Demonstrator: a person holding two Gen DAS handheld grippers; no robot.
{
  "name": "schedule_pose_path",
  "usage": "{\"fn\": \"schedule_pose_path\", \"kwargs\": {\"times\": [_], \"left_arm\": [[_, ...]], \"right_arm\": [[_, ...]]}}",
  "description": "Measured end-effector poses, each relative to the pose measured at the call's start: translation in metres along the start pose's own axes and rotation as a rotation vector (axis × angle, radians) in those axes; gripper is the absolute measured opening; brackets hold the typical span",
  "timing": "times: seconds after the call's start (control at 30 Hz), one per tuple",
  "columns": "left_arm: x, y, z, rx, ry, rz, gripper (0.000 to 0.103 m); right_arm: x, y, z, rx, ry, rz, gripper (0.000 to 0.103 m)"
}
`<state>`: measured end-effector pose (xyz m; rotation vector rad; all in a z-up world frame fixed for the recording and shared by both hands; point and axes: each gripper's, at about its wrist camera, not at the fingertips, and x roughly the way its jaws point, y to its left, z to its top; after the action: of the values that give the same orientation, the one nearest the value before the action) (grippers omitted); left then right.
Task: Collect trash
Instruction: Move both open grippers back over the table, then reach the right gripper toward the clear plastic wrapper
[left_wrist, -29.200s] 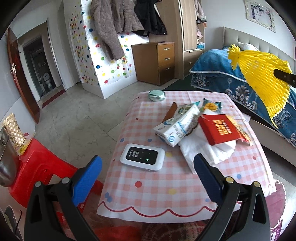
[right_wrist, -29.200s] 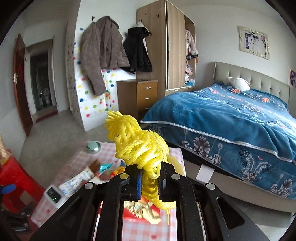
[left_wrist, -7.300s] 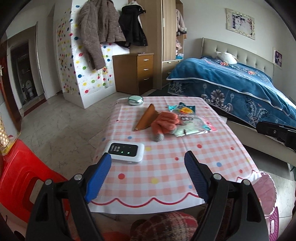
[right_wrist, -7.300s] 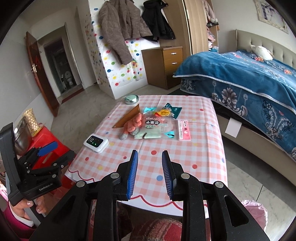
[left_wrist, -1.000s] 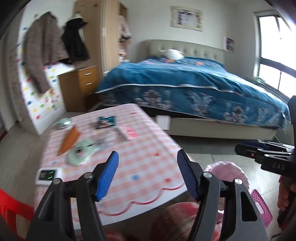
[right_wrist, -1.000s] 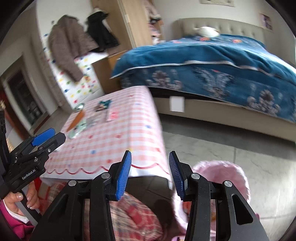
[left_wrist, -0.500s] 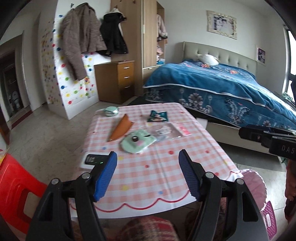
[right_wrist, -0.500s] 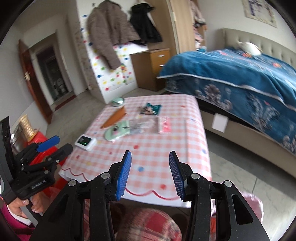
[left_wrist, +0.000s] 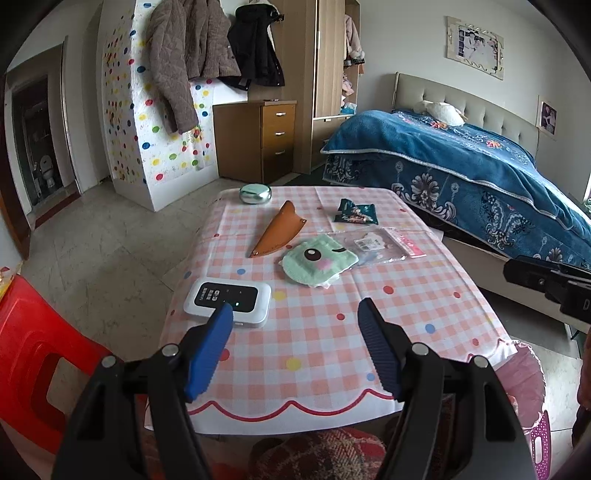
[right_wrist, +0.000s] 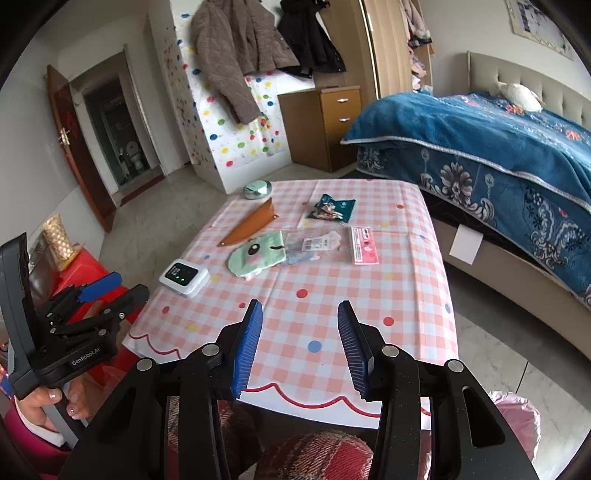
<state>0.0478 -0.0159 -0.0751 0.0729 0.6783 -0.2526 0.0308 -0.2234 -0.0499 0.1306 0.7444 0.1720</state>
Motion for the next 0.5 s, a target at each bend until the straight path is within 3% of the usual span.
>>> {"fn": "schedule_pose_path", "kwargs": {"times": [0.5], "left_arm": [[0.039, 0.013, 0.004, 0.006, 0.056, 0.044, 0.074]], "right_arm": [[0.041, -0.028, -0.002, 0.031, 0.064, -0.034, 0.045]]}}
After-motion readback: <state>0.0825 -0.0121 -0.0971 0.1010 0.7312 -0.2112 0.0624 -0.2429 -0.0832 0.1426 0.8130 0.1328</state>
